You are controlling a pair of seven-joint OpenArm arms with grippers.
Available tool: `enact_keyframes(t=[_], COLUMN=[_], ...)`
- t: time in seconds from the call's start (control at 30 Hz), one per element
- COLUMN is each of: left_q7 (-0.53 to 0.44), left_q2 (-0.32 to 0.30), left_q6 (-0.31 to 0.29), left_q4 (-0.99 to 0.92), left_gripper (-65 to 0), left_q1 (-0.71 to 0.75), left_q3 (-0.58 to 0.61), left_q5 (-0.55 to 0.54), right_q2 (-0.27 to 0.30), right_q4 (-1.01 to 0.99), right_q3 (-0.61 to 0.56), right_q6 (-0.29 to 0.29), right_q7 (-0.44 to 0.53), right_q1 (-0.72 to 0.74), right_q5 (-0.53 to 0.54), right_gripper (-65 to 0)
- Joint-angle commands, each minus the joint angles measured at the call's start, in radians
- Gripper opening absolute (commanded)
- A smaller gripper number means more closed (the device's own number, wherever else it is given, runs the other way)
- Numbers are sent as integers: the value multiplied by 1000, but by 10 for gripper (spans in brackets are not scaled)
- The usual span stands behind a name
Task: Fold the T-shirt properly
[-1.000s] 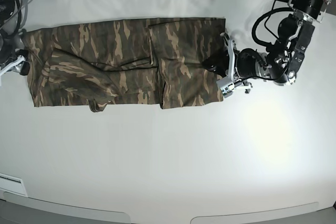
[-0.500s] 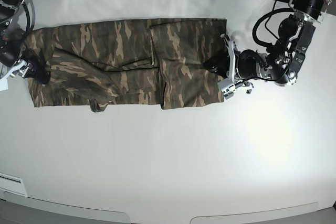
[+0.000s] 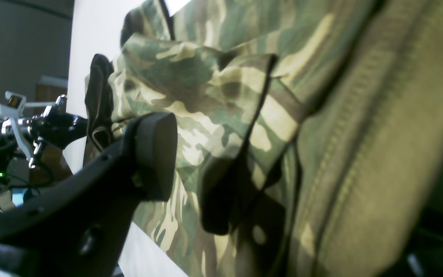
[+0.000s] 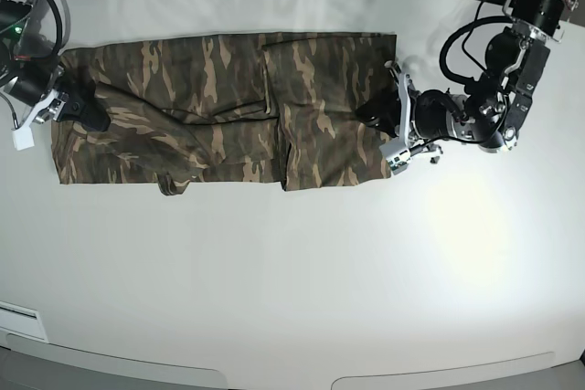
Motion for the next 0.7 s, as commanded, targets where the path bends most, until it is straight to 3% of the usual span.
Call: enact_keyframes(t=[0.0, 0.07, 0.17, 0.2, 0.33, 0.43, 0.53, 0.67], left_q7=[85, 84, 92, 101, 148, 183, 225, 244], left_q2=[-21, -21, -21, -21, -22, -22, -21, -22], left_q6=[29, 29, 30, 30, 30, 29, 29, 29], left_q4=[-8, -8, -8, -8, -8, -8, -8, -8], left_gripper=[-650, -650, -650, -650, -633, -527, -454, -447], left_q1=[-5, -13, -41, -56, -130, -191, -240, -273], left_q3=[-2, -2, -2, -2, -2, -3, -14, -42], left_q5=[86, 78, 30, 7, -89, -180, -256, -277], right_q2=[8, 8, 12, 11, 11, 11, 12, 11], right_q4=[-1, -1, 3, 10, 61, 121, 202, 306], right_q3=[-13, -13, -9, -8, -8, -8, -8, 10], right_q6=[-14, -14, -14, -14, -14, -14, -14, -14], right_q7=[-50, -50, -49, -46, -31, -27, 13, 107], right_q1=[-6, -6, -3, 0, -1, -1, -1, -1], right_q5=[-79, -76, -76, -76, -77, -89, -190, -359], right_gripper=[-253, -328, -600, -650, -650, -650, -650, -650])
